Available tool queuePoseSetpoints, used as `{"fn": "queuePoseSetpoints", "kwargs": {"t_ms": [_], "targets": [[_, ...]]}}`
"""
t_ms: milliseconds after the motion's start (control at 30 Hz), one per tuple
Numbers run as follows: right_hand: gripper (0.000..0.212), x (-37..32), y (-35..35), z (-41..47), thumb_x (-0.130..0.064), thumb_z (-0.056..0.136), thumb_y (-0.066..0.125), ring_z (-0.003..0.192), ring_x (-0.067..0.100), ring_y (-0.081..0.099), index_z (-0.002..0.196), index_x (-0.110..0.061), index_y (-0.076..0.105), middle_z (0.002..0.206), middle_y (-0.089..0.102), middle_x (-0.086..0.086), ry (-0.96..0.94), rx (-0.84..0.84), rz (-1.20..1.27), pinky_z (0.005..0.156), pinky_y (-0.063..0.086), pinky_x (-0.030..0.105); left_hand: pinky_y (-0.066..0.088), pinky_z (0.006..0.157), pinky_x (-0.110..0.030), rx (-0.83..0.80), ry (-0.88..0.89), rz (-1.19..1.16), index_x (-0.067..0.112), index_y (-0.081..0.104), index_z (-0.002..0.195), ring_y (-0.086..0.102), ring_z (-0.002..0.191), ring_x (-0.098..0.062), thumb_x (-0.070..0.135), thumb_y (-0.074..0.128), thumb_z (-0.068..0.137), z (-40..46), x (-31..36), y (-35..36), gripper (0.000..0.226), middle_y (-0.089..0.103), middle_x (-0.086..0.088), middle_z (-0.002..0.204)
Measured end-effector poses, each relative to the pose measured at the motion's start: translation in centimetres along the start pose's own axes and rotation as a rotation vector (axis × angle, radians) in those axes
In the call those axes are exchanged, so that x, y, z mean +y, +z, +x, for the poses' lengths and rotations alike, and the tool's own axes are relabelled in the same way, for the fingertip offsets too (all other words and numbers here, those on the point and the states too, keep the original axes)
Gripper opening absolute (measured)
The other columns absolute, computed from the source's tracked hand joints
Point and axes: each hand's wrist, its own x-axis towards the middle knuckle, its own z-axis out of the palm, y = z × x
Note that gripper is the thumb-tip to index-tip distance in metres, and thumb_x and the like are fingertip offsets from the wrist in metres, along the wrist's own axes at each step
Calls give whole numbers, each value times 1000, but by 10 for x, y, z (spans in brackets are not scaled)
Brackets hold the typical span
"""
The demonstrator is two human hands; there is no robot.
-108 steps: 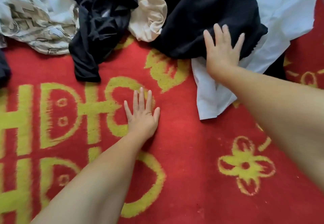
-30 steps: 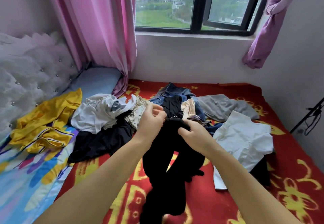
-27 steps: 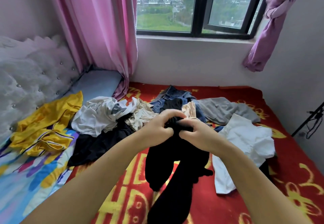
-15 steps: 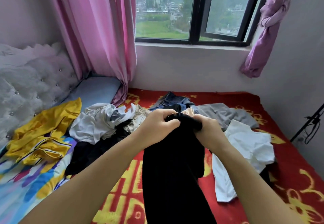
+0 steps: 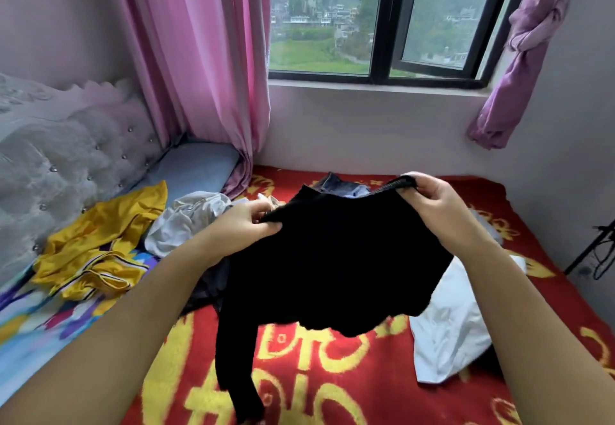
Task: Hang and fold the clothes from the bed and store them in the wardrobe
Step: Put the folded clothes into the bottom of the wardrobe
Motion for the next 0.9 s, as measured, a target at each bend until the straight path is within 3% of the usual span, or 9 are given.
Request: {"fn": "queuePoseSetpoints", "kwargs": {"t_ms": [100, 167, 233, 300, 467, 600, 700, 767, 900], "targets": [[21, -34, 14, 4, -16, 91, 56, 68, 0, 56, 82, -28, 71, 74, 65, -13, -91, -129, 118, 62, 44, 10, 44, 67, -5, -182, 44, 39, 34, 65, 93, 63, 76, 7, 23, 67, 90, -7, 4, 10, 12, 69, 20, 80], [21, -48, 16, 6, -17, 92, 56, 64, 1, 54, 79, -27, 69, 70, 62, -13, -122, -167, 44, 58, 42, 12, 45, 63, -11, -131, 29, -57, 27, 68, 84, 63, 68, 3, 28, 69, 89, -11, 8, 15, 5, 67, 17, 71], [20, -54, 9, 7, -16, 96, 56, 63, 6, 50, 79, -20, 67, 68, 58, -8, -134, -151, -64, 56, 38, 18, 47, 58, -16, -55, -26, -353, 16, 71, 81, 61, 61, -5, 31, 68, 85, -15, 15, 8, 15, 65, 8, 68], [20, -54, -2, 3, -16, 97, 56, 62, 10, 45, 80, -10, 63, 67, 52, -1, -119, -138, -120, 55, 34, 24, 46, 49, -14, -100, -5, -560, 15, 73, 80, 59, 54, -2, 38, 68, 81, -20, 23, -8, 24, 65, 7, 65], [22, -50, -14, -12, -29, 91, 66, 51, 4, 45, 77, -12, 62, 59, 50, -8, -110, -218, -142, 47, 35, 14, 44, 45, -9, -329, 127, -534, 24, 76, 77, 57, 48, 5, 51, 74, 72, -19, 44, -32, 27, 64, 13, 59], [30, -28, -16, -15, -35, 75, 76, 75, 17, 68, 93, -13, 70, 83, 71, 4, 216, -531, -183, 68, 53, 29, 44, 44, -12, -315, 66, -460, 21, 75, 77, 57, 47, 0, 58, 78, 66, -13, 41, -37, 39, 63, 10, 60], [22, 7, -13, -19, -29, 76, 78, 87, 25, 71, 91, -14, 74, 91, 75, 7, 446, -681, -297, 81, 55, 35, 46, 44, -12, -324, 8, -449, 17, 76, 82, 60, 50, -1, 46, 70, 81, -14, 34, -39, 29, 67, 9, 64], [10, 28, -7, -21, -24, 84, 75, 85, 22, 70, 87, -14, 74, 86, 73, 5, 478, -657, -262, 78, 54, 30, 45, 44, -12, -312, -44, -441, 16, 76, 84, 61, 50, -2, 38, 65, 85, -18, 28, -37, 25, 68, 8, 64], [26, 47, 9, -25, -27, 95, 61, 55, 12, 53, 89, -3, 66, 67, 52, 4, 456, -428, -123, 50, 41, 20, 46, 44, -14, -195, -162, -381, 16, 76, 85, 63, 52, -4, 34, 63, 88, -24, 16, -39, 23, 70, 5, 67]]}}
